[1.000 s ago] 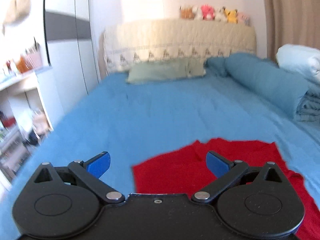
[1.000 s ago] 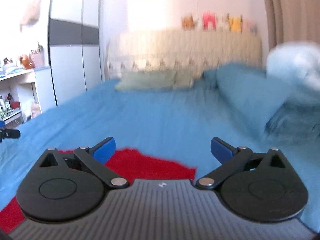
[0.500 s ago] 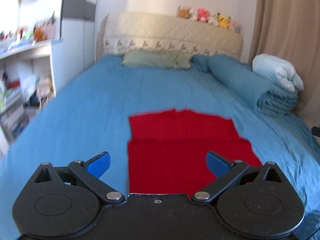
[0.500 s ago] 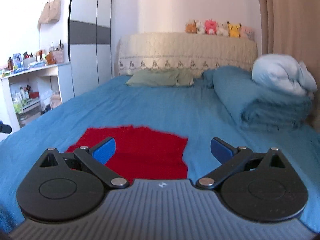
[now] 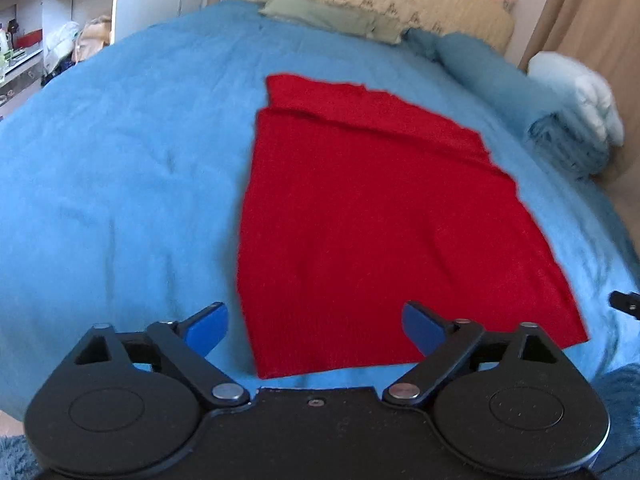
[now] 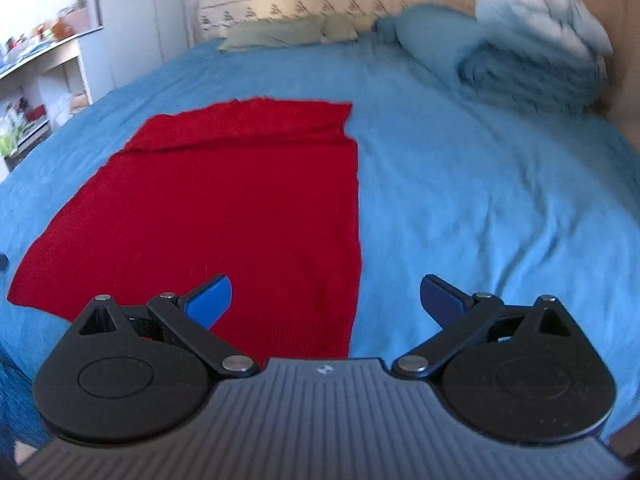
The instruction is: Fold small clothes
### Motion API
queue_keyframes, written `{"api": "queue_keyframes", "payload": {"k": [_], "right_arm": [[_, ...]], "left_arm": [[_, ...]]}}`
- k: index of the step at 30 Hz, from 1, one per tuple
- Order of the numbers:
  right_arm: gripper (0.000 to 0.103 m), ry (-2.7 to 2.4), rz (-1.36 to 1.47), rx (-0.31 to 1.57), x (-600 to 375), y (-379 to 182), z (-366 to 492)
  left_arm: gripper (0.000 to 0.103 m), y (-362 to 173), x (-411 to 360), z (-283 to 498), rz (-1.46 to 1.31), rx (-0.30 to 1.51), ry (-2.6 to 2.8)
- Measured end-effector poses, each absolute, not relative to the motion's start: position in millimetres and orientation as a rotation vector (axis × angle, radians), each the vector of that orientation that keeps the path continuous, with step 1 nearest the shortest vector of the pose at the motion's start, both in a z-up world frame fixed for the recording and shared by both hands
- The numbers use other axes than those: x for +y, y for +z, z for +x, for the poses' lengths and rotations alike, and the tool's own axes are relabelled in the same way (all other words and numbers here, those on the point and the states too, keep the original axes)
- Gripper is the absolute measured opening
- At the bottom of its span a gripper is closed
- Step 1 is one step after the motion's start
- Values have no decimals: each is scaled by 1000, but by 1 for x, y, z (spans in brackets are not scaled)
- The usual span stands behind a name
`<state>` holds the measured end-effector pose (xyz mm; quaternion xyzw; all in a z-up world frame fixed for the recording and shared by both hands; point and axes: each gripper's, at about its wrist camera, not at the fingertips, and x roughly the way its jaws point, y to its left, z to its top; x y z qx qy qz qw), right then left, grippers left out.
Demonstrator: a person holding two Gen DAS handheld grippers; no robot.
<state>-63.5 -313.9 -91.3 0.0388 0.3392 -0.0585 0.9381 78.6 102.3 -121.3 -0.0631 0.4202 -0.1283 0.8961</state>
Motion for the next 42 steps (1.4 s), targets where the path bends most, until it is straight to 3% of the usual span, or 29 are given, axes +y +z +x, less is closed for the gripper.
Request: {"api": "queue_keyframes", "payload": {"k": [2, 7, 11, 15, 21, 23, 25, 27, 29, 31, 35, 42], "right_arm": [[103, -130, 159, 706, -320, -102, -62], [103, -179, 253, 754, -330, -130, -66], [102, -202, 268, 780, -335, -137, -62], [87, -193, 283, 813, -336, -144, -58], [75, -174, 260, 819, -331, -148, -54], [70, -169, 262, 816, -331, -149, -53], [64, -159, 267, 812, -331, -149, -53], [55, -152, 264, 816, -329, -149, -52], [55, -150, 258, 819, -329, -150, -52], [53, -150, 257, 820, -329, -150, -51], [27, -135, 266, 818, -331, -149, -51], [21, -113, 277, 753, -332, -131, -59]], "left_arm": [[88, -131, 103, 82, -129, 890, -248], [66, -147, 105, 85, -154, 925, -246], [59, -154, 101, 79, -113, 909, -228], [54, -155, 100, 77, -82, 904, -210], [45, -156, 101, 77, -78, 903, -209], [37, -155, 101, 77, -83, 903, -213], [24, -154, 101, 76, -90, 902, -216], [20, -154, 102, 75, -91, 899, -214], [13, -154, 102, 75, -90, 902, -208], [10, -153, 101, 75, -93, 905, -205], [8, -150, 100, 76, -86, 904, -204], [6, -124, 109, 73, -156, 879, -211]]}}
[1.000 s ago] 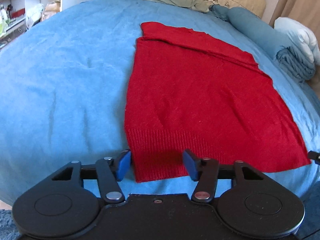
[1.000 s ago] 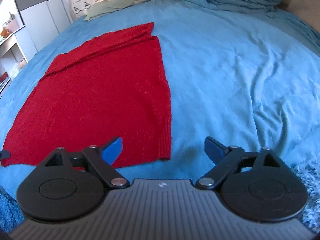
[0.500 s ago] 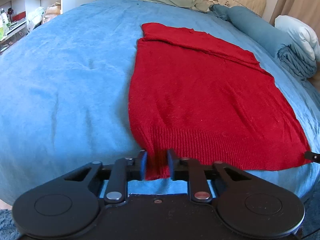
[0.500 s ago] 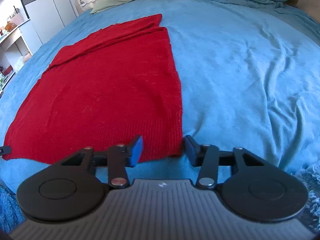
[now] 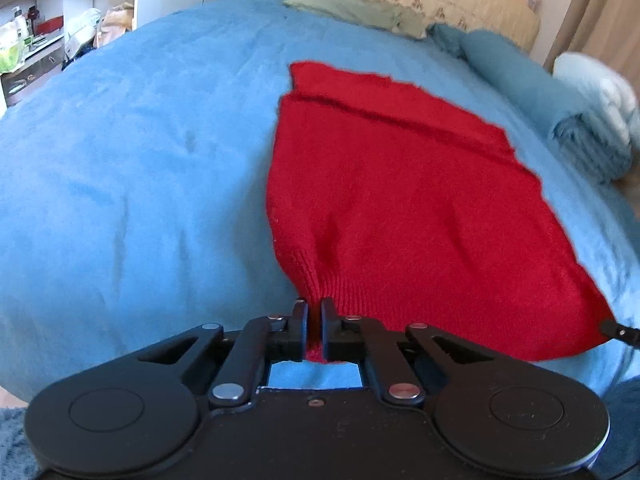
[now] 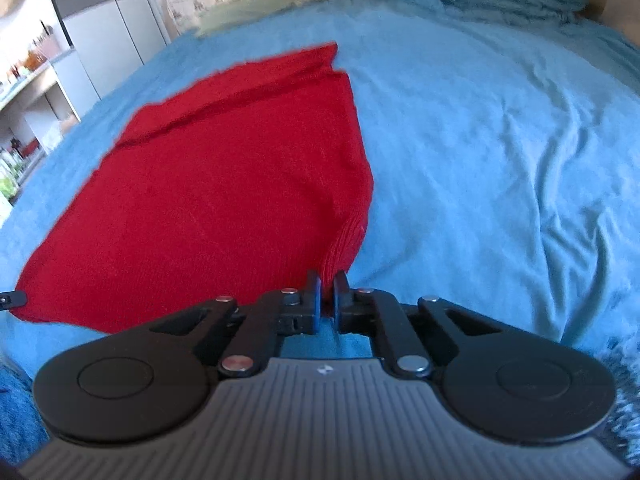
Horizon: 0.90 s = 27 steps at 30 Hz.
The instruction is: Fold small clothes
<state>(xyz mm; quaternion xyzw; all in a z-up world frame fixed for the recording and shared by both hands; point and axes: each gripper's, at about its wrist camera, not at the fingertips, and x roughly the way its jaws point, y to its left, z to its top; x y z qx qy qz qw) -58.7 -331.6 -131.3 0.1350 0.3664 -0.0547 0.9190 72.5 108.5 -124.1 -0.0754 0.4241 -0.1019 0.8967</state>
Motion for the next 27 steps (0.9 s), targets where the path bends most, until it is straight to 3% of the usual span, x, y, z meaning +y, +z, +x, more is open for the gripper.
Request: {"api": "queue_keyframes", "payload": {"k": [8, 14, 21, 27], "right_arm": [[20, -72, 337, 618, -343, -73, -57], [20, -23, 396, 558, -363, -10, -7], [19, -20, 406, 505, -385, 56, 121], [19, -72, 397, 535, -395, 45, 256]], "left_arm": [[6, -65, 120, 90, -303, 774, -260], [5, -22, 120, 150, -367, 698, -259], [5, 12, 97, 271, -337, 653, -245], [4, 2, 66, 389, -288, 662, -192]]}}
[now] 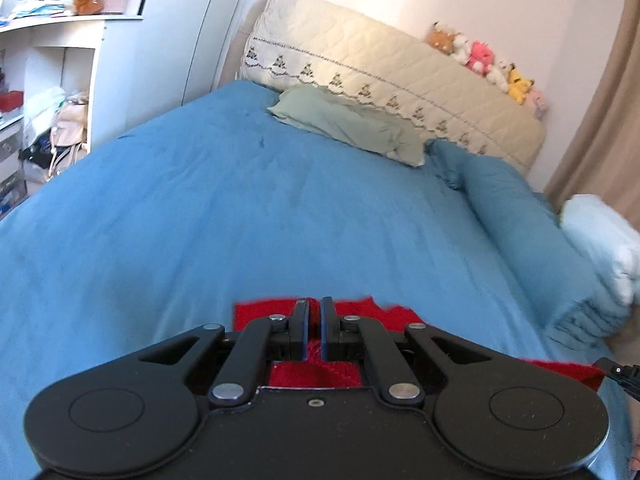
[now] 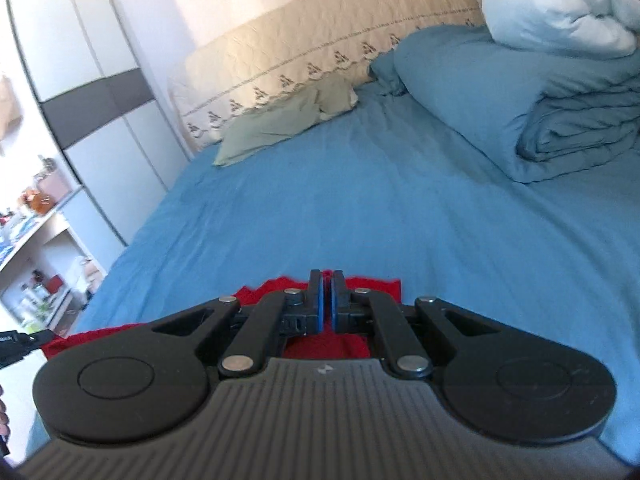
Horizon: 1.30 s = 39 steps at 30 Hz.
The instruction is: Fold small clothes
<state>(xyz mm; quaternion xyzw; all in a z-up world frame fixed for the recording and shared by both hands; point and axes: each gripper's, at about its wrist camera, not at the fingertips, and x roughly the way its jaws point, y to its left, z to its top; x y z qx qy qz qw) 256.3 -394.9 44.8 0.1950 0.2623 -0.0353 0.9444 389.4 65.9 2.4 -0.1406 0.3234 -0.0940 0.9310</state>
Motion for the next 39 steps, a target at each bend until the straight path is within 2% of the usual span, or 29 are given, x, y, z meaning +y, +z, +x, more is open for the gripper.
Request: {"api": "queue_keyframes", "payload": {"k": [5, 10, 24, 26, 27, 28, 29, 30, 32, 33, 39], "right_arm": [[19, -115, 371, 600, -405, -16, 346], [19, -119, 324, 652, -407, -71, 390], [17, -196, 254, 655, -416, -113, 453], [21, -184, 240, 662, -412, -116, 454], [31, -184, 232, 656, -410, -116, 452], [43, -185, 222, 643, -409, -115, 449], [76, -185, 214, 624, -409, -113, 444], [97, -184, 201, 585, -406, -108, 436], [101, -148, 167, 517, -398, -96, 417], [101, -114, 139, 509, -393, -92, 410], [103, 68, 91, 609, -358, -109, 386]], "left_arm": [[4, -56, 52, 470, -301, 731, -91], [4, -105, 48, 501, -308, 775, -58], [3, -122, 30, 549, -237, 754, -35], [11, -122, 28, 548, -223, 744, -40], [38, -121, 29, 546, -204, 738, -29], [72, -119, 30, 543, -183, 729, -12], [83, -113, 32, 536, -157, 698, 7], [93, -107, 33, 528, -133, 658, 10], [97, -95, 34, 509, -78, 589, -22], [103, -91, 32, 500, -51, 580, -45], [103, -117, 11, 475, -15, 743, -343]]}}
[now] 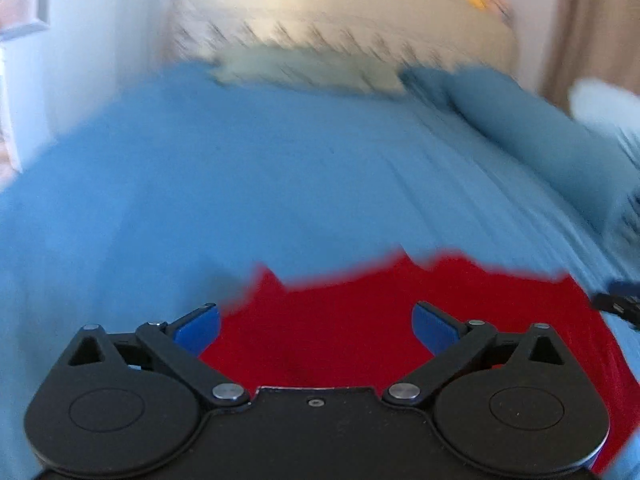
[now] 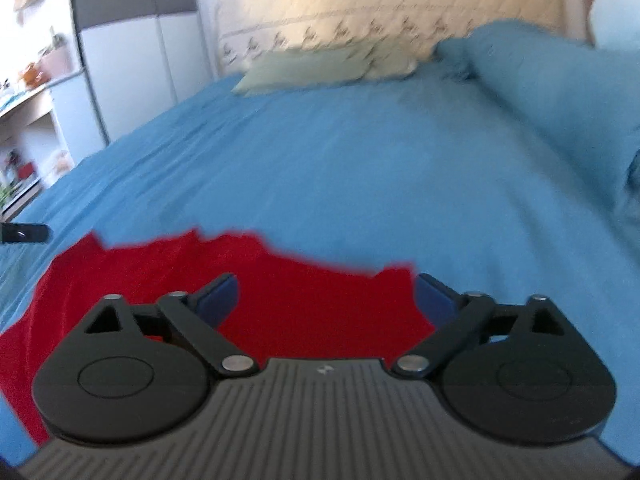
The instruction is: Fold small clothes
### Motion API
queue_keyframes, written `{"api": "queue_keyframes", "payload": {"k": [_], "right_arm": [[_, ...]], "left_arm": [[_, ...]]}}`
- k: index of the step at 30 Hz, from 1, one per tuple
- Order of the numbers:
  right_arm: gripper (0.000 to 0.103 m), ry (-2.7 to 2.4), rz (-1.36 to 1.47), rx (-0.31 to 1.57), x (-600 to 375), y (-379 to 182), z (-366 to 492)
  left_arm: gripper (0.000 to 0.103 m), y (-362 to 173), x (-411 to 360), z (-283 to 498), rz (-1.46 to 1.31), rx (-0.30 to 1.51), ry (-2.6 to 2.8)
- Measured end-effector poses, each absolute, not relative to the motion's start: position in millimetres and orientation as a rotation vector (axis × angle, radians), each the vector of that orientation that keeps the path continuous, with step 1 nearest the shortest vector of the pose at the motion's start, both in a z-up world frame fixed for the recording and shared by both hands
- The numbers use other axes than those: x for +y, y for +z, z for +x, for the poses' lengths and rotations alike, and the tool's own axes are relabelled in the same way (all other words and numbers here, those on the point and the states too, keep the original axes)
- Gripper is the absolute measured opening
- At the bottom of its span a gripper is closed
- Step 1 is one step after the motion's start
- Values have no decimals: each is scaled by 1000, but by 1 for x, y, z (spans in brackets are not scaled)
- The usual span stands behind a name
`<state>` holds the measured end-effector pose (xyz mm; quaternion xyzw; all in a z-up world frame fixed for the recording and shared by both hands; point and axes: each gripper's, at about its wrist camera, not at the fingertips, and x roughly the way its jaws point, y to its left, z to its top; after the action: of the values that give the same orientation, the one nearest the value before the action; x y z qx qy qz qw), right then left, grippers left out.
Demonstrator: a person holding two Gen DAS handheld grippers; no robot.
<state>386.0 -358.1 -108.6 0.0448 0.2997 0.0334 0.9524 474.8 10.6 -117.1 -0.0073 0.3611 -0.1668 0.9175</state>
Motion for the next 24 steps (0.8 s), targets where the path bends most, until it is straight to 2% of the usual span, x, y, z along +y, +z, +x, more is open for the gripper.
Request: {"api": "queue_keyframes", "payload": {"k": [7, 13, 17, 24], "right_arm": [[103, 23, 114, 676, -355, -156, 401], [103, 8, 95, 672, -356, -174, 408], [103, -11, 58, 667, -350, -161, 403], [103, 18, 34, 539, -350, -93, 337]], "left_arm": [[103, -172, 2, 489, -14, 855, -388], [103, -174, 8, 497, -66, 825, -372], [103, -157, 20, 497, -92, 779, -210], [103, -121, 50, 465, -134, 768, -171]]}}
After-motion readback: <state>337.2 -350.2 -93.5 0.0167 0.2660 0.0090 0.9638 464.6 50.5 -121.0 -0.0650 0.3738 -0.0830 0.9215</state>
